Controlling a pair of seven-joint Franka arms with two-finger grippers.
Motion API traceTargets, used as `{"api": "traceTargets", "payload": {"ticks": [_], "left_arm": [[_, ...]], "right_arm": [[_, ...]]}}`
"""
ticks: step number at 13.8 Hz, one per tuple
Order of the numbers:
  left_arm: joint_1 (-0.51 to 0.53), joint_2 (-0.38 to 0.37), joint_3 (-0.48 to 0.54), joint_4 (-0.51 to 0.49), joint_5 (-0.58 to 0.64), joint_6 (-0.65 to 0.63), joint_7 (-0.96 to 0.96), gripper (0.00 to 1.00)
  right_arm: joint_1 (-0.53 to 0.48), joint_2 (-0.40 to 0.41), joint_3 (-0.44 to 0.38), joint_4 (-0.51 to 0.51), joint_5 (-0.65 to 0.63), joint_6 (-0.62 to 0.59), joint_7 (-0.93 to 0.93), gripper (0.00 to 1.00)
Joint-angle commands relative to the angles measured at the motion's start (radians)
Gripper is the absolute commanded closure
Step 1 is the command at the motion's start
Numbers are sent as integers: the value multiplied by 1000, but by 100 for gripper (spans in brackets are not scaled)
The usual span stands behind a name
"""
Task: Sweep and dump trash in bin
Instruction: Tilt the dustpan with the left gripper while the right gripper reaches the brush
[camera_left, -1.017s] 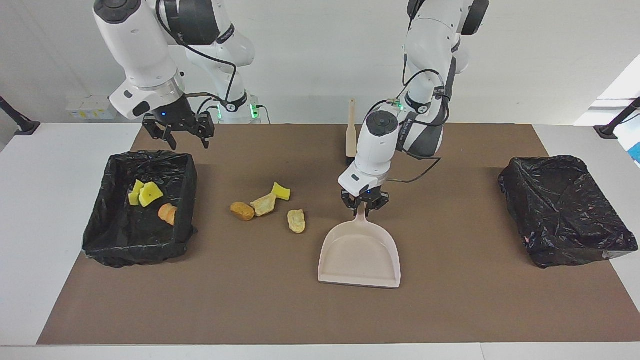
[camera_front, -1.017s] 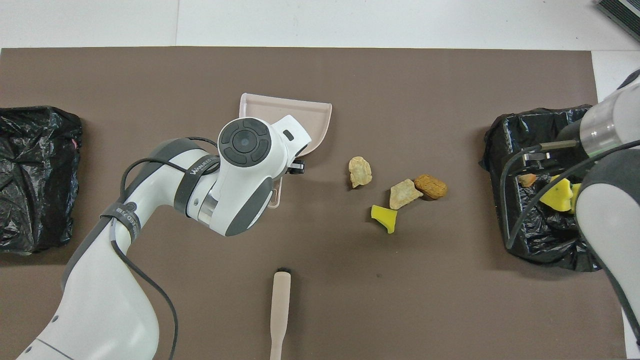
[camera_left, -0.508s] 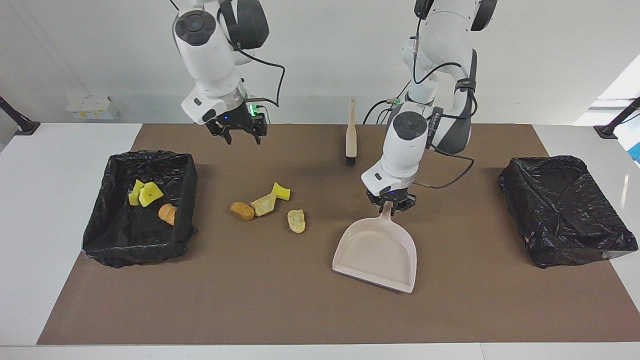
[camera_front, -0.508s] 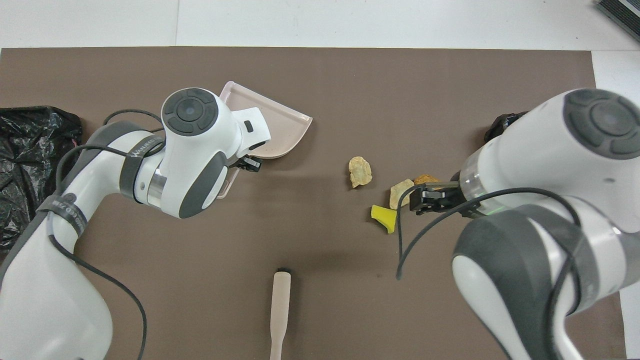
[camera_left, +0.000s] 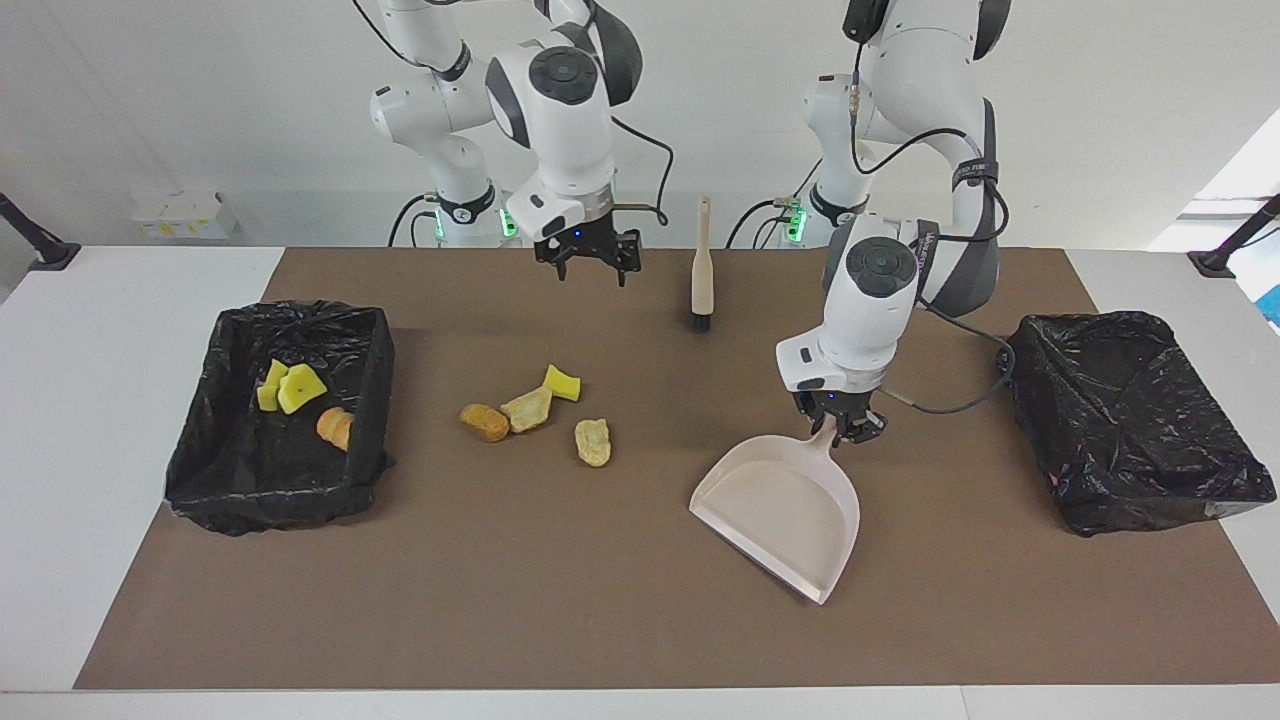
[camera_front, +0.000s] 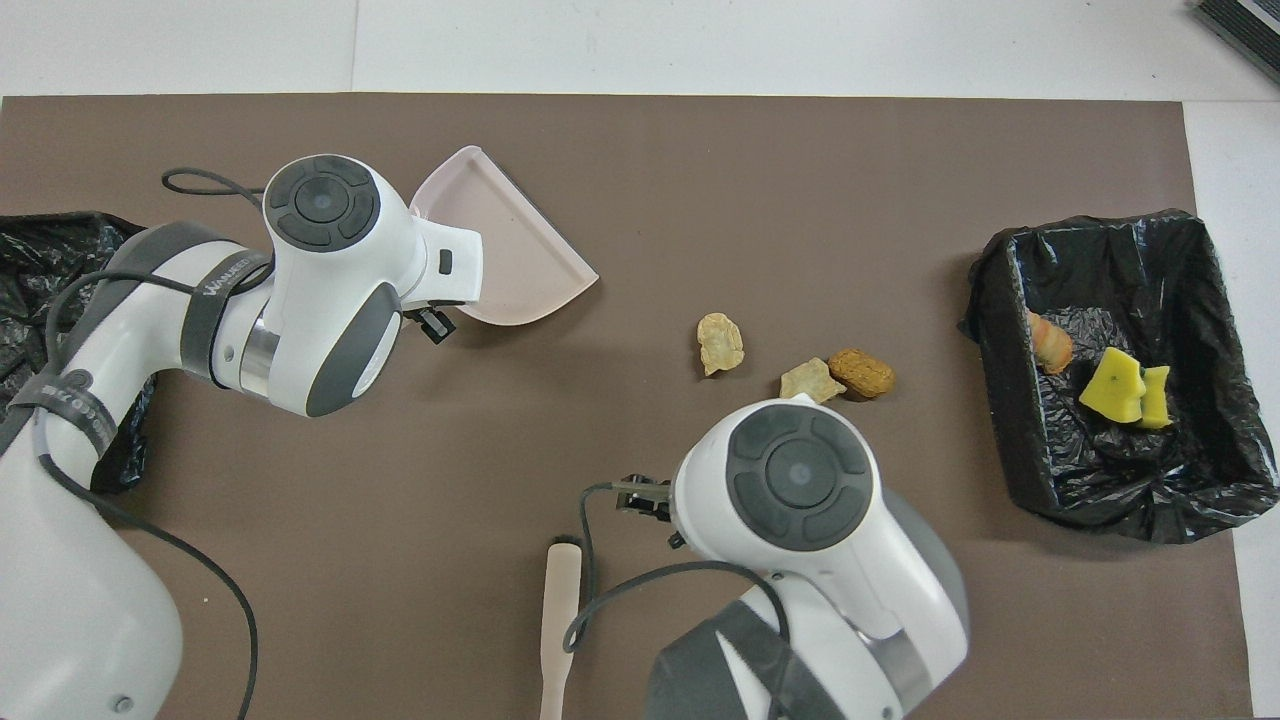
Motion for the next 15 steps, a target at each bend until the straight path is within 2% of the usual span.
{"api": "traceTargets", "payload": {"ticks": [1,7,9,13,15], "left_arm": [[6,-16,-3,-6,54,-48,161,100],[0,-32,-5,-13,58,-153,246,100],[-8,-40,-6,-18,99,-183,331,100],[-34,-52,-14,-36,97,-174,396,100],[-59,-71,-12,-67,99,-170,396,100]], "right_arm": [[109,-10,-7,-63,37,96,114,0],[328,-2,-2,-191,76,183,190,0],[392,19,-2,-246,79,268,205,0],[480,81,-2,-255,94,326,260,0],[486,107,-2,-257,94,366,270,2]]}}
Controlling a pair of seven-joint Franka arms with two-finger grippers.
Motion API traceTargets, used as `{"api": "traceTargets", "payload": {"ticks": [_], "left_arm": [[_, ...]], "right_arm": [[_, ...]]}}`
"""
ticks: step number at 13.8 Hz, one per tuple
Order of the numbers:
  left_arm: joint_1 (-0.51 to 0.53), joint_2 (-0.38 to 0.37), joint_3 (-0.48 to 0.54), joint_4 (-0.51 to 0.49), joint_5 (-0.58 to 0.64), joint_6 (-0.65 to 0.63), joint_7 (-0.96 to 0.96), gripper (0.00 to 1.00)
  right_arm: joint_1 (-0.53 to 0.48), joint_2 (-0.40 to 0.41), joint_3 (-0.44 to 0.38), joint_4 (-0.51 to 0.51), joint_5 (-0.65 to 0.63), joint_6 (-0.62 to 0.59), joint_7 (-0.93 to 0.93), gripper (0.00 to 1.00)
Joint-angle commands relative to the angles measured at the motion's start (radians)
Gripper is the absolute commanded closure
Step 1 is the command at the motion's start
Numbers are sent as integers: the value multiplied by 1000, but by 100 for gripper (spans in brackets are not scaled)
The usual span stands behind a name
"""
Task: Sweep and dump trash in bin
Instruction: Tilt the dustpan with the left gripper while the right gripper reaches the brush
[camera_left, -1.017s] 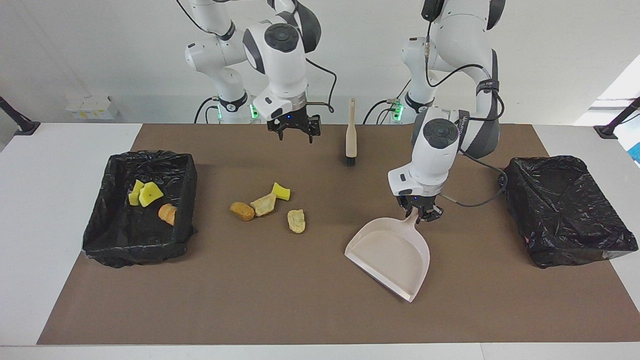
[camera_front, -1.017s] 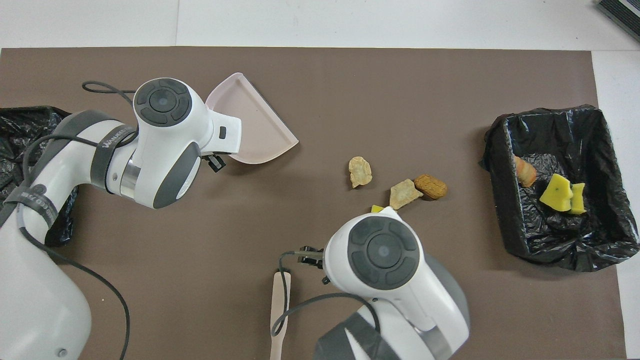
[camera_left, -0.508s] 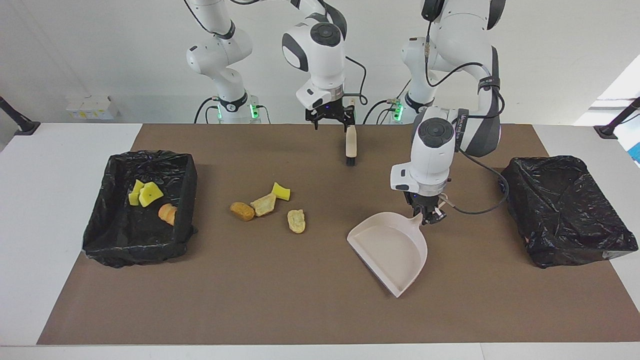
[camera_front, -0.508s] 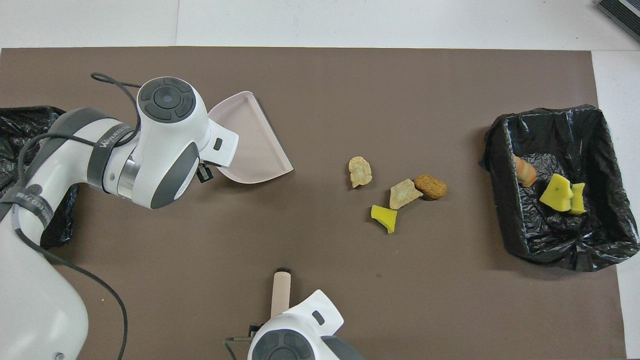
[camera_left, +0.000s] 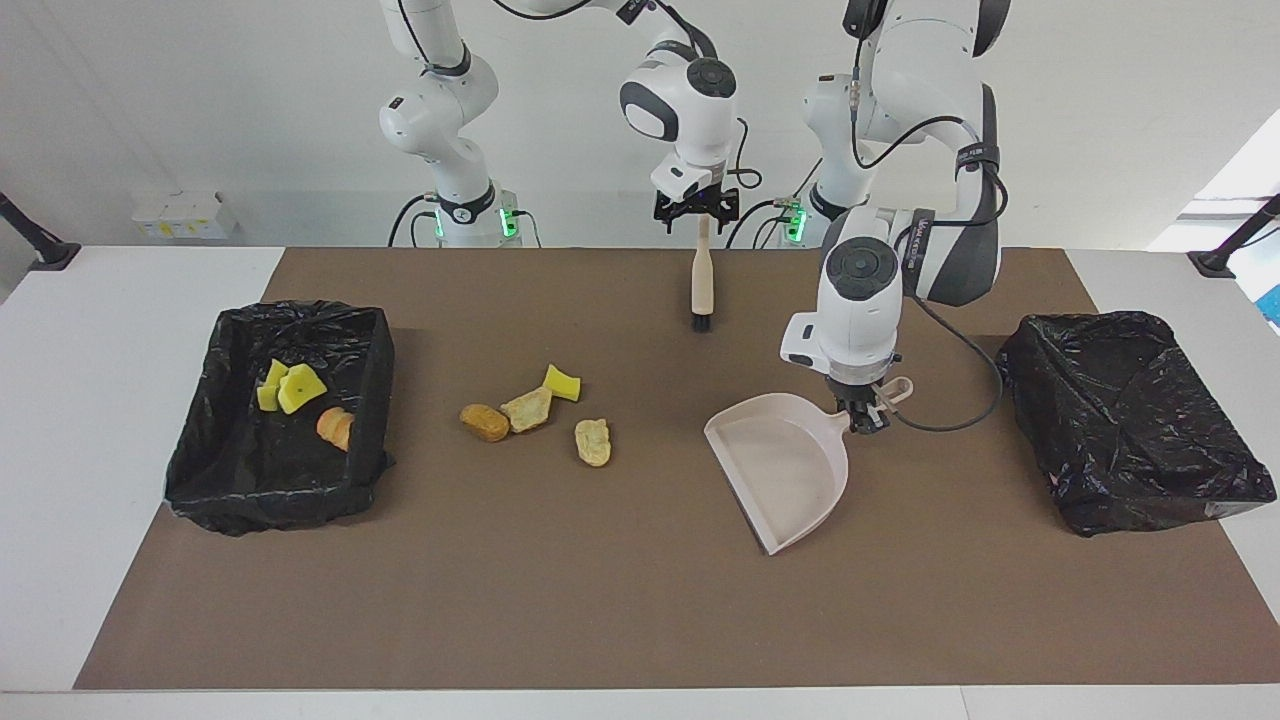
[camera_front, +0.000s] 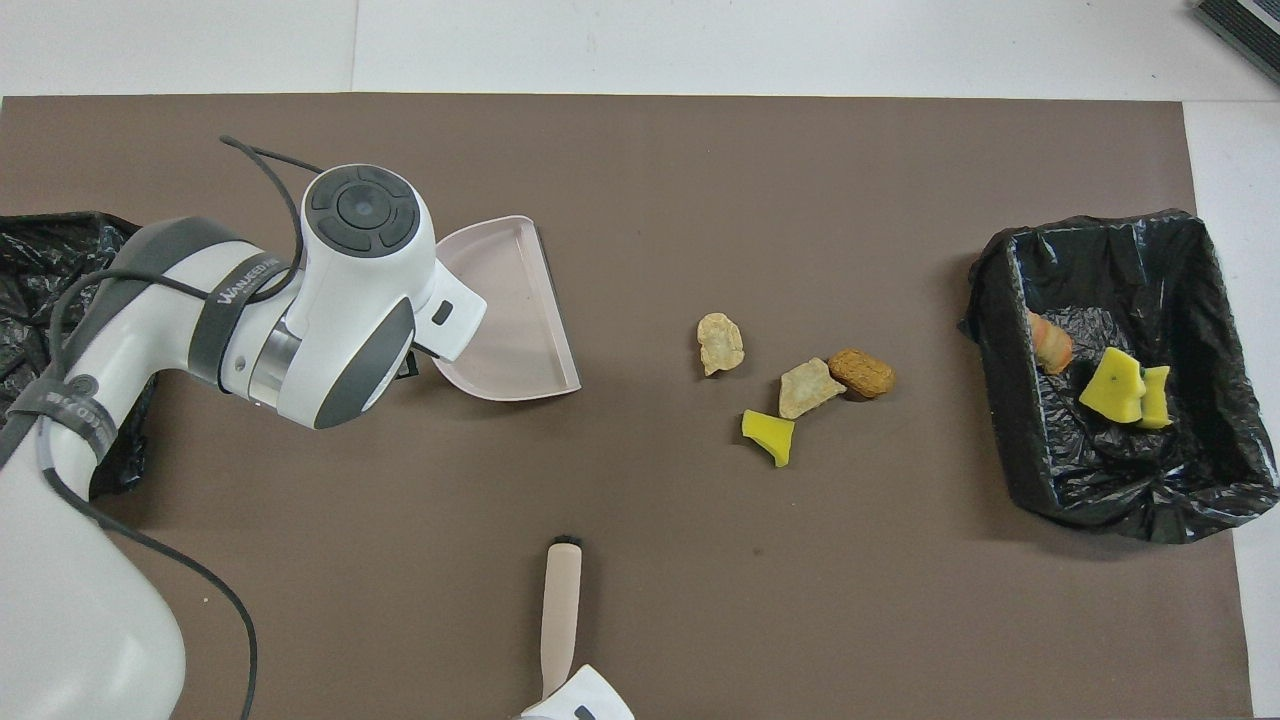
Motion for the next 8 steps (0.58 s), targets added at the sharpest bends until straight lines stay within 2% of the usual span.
{"api": "traceTargets", "payload": {"ticks": [1,3,4,5,7,8], "left_arm": [[-45,-46,4,-62,20,-8,14,100],[-54,-49,4,-65,23,-2,16,100],[-60,-50,4,-65,22,-5,16,100],[-62,-52,3,-69,22,-5,16,100],[-83,-59,1,-79,22,3,16,100],[-94,-66,1,-89,20,4,16,100]], "right_arm": [[2,18,-4,-8,26,49,11,5],[2,19,-4,-8,26,49,11,18],[1,19,-4,-8,26,54,9,31],[-1,21,-4,-7,26,55,9,46],[-6,34,-6,5,26,57,12,86],[-10,41,-7,24,26,54,8,100]]}}
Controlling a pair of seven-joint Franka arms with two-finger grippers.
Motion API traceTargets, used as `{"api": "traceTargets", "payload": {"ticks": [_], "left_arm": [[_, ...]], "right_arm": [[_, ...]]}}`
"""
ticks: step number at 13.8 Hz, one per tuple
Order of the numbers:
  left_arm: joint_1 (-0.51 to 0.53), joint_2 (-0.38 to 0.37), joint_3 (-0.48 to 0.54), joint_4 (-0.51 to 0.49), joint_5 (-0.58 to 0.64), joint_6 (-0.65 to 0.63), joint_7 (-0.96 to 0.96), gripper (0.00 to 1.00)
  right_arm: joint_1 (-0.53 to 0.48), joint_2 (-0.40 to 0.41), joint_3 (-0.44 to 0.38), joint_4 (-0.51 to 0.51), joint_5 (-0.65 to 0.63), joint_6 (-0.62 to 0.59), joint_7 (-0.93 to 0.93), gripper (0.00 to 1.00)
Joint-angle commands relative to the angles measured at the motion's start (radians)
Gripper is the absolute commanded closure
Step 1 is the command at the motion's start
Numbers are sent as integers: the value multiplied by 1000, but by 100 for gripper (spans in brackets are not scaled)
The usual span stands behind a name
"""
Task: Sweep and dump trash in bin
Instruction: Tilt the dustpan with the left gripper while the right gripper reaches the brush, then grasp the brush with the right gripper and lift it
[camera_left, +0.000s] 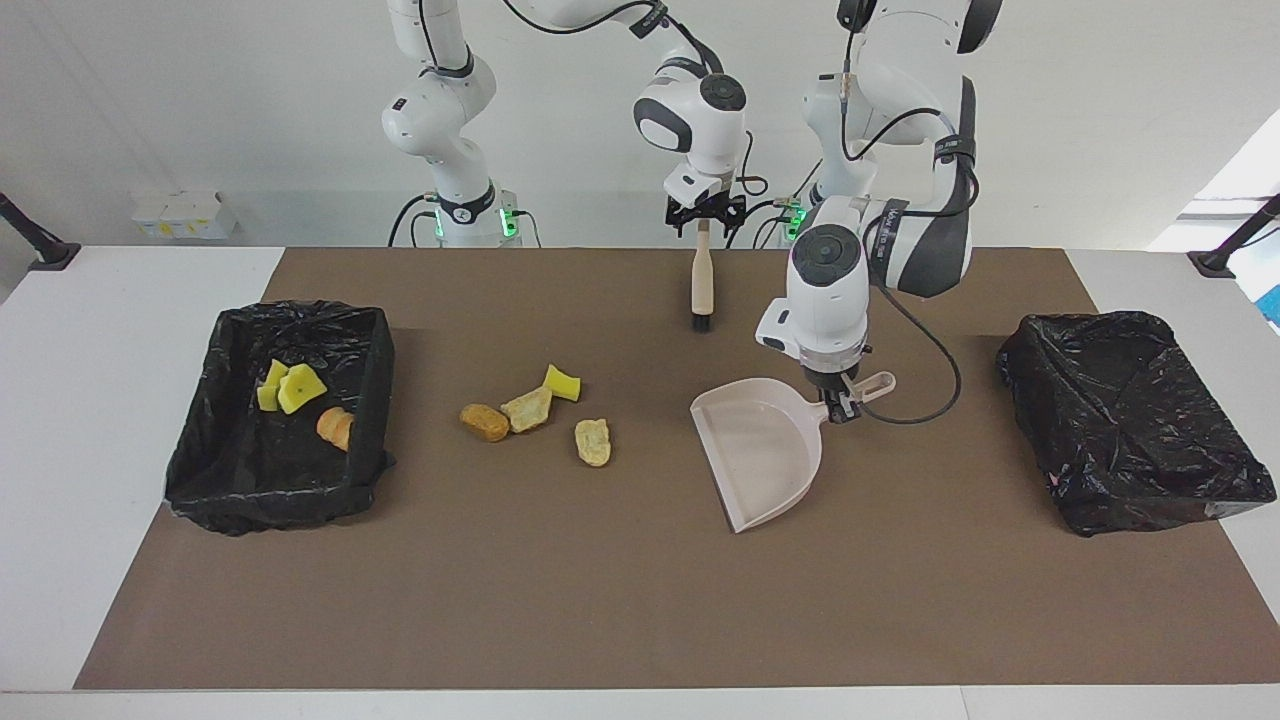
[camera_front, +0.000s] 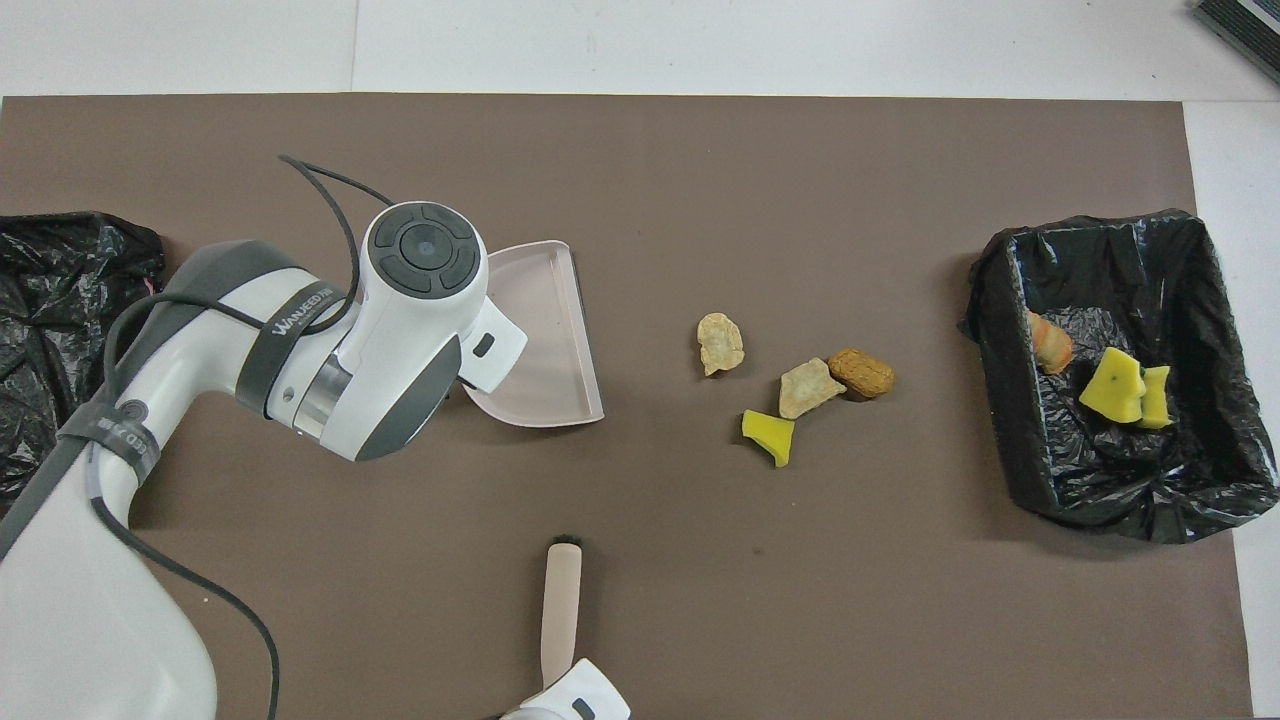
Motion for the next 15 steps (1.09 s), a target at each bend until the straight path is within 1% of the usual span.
{"api": "traceTargets", "payload": {"ticks": [1,4,6,7,8,10,11,13,14,15], "left_arm": [[-33,-45,5,-68,11,15,14,100],[-33,-57,5,-92,10,37,14,100],[-49,-60,5,-99,10,35,14,100],[-59,-66,5,-102,10,34,14,100],[-68,-68,5,-106,8,37,14,100],[-71,-71,4,-114,4,38,11,100],[-76,-82,4,-125,4,40,8,100],[-83,-85,4,-135,4,46,7,100],[-79,-83,4,-134,1,67,4,100],[-80,-83,4,-137,1,81,2,100]], "right_arm": [[-22,19,-1,41,25,7,5,100],[-49,-12,-10,60,7,-37,7,100],[-104,-33,-12,75,-16,-83,5,100],[-156,-59,-10,77,-45,-120,-5,100],[-213,-96,-7,77,-70,-181,-36,100],[-310,-168,-10,75,-102,-321,-184,100],[-371,-193,-9,75,-131,-352,-235,100],[-468,-202,-9,80,-196,-387,-335,100],[-505,-202,-9,78,-242,-396,-369,100],[-555,-201,-9,78,-260,-400,-387,100]]}}
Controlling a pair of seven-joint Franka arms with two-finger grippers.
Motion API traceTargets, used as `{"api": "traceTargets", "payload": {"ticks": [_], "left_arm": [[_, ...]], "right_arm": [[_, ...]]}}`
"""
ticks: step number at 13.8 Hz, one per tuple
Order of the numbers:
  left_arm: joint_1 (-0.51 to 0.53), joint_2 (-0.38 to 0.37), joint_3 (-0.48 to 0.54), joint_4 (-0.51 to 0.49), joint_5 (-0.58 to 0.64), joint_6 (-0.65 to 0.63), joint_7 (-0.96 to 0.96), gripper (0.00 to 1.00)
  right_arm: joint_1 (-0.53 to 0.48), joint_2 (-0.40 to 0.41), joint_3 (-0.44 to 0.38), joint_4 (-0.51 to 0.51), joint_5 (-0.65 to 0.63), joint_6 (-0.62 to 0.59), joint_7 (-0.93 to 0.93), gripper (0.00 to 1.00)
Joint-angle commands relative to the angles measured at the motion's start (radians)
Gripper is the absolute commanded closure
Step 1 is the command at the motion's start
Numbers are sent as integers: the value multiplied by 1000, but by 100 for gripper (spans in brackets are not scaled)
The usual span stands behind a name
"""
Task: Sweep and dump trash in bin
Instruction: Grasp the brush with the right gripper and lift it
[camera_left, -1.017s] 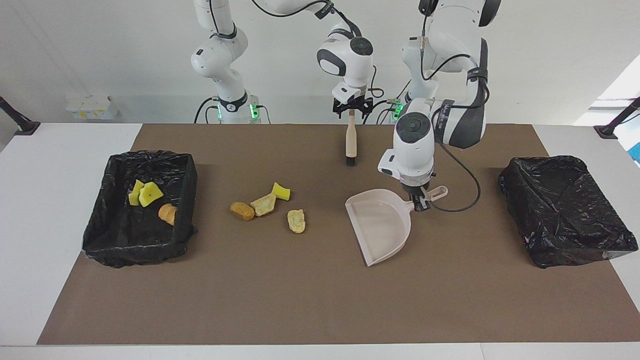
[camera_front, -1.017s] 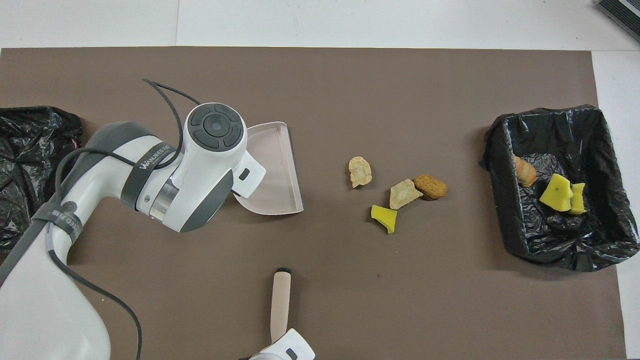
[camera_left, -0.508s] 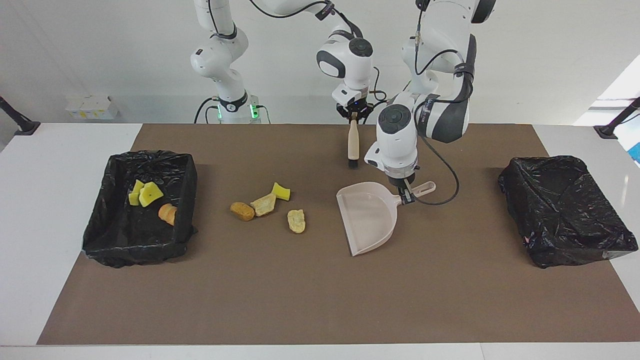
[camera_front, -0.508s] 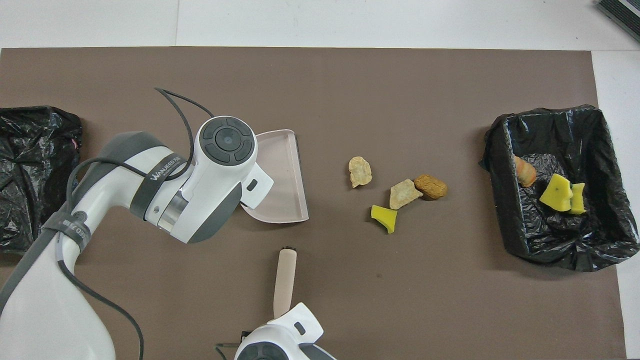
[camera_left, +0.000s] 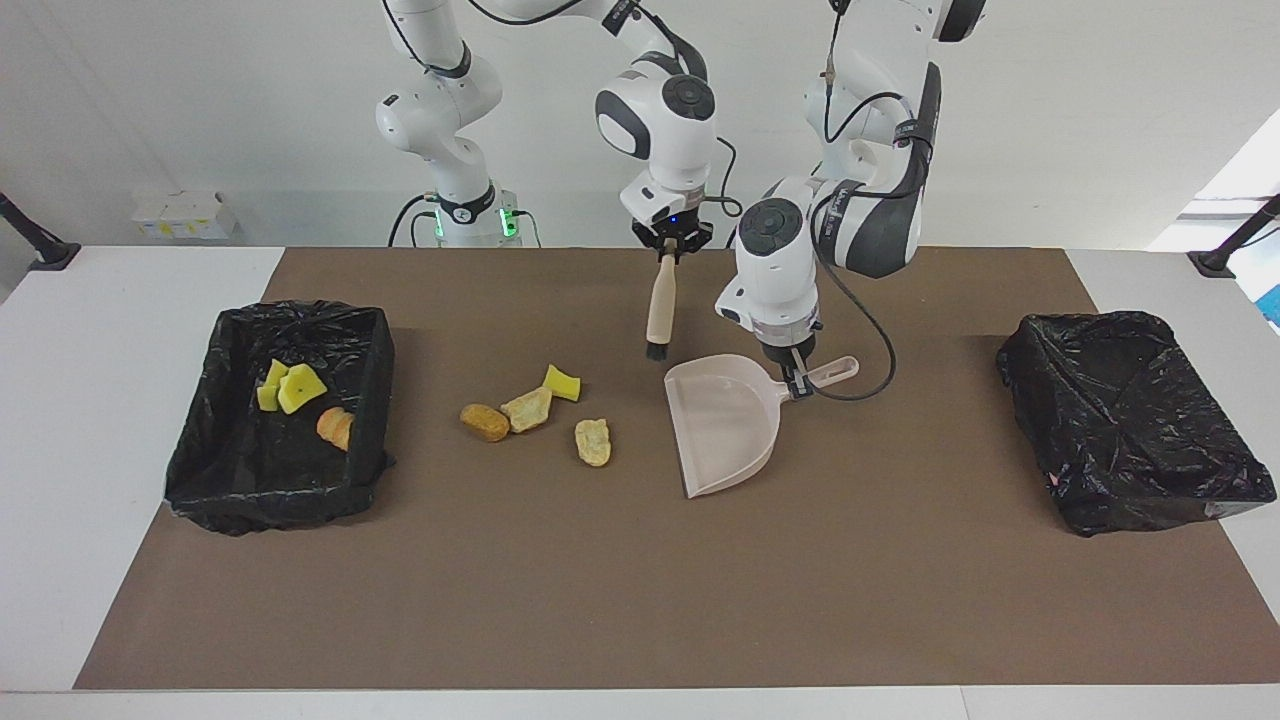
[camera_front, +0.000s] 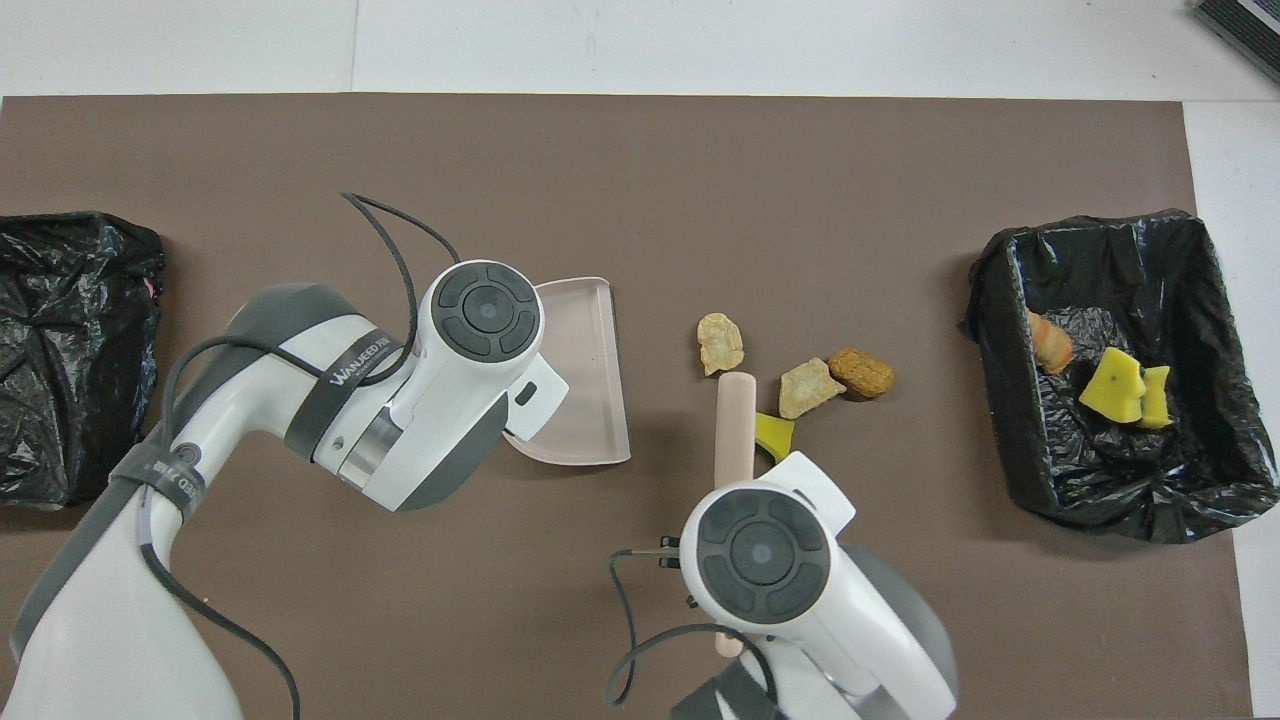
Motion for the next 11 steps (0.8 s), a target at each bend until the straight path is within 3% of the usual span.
{"api": "traceTargets", "payload": {"ticks": [1,4,7,9,11], "left_arm": [[-13,-33,10,-60,1,45,3,100],[-17,-44,10,-74,1,46,1,100],[-19,-42,8,-74,1,51,-5,100],[-33,-46,10,-74,1,39,-9,100],[-40,-47,10,-74,1,37,-9,100]], "right_arm": [[-123,1,16,-20,-52,-6,-101,100],[-323,16,16,-41,-84,20,-340,100],[-525,16,18,-107,-79,135,-623,100],[-578,18,19,-156,-56,172,-704,100],[-563,19,19,-195,11,206,-687,100]]}}
